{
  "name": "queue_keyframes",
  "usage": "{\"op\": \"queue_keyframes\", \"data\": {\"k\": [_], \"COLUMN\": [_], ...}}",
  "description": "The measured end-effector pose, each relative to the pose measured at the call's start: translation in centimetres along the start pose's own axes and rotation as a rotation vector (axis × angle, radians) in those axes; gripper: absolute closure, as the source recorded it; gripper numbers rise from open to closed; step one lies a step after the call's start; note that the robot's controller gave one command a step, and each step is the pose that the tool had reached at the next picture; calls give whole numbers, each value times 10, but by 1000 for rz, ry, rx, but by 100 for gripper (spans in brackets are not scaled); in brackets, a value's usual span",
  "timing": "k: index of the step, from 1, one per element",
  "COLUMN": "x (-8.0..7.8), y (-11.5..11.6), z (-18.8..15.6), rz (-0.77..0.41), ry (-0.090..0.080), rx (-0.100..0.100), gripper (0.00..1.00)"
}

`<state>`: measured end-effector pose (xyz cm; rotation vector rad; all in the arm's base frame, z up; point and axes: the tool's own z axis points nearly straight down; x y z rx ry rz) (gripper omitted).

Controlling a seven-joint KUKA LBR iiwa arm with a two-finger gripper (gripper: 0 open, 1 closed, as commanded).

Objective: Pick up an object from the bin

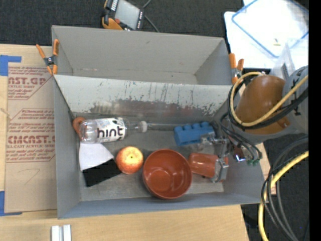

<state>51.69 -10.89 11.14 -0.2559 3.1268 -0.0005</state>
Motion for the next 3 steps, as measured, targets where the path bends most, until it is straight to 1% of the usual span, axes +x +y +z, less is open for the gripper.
{"op": "queue_keyframes", "data": {"k": [1,2,3], "x": [-7,-7,-1], "y": [23,23,22], "z": [25,24,-81], "rz": [458,458,430], "ry": [-17,-18,-14], "rx": [3,4,3], "gripper": [100,100,100]}}
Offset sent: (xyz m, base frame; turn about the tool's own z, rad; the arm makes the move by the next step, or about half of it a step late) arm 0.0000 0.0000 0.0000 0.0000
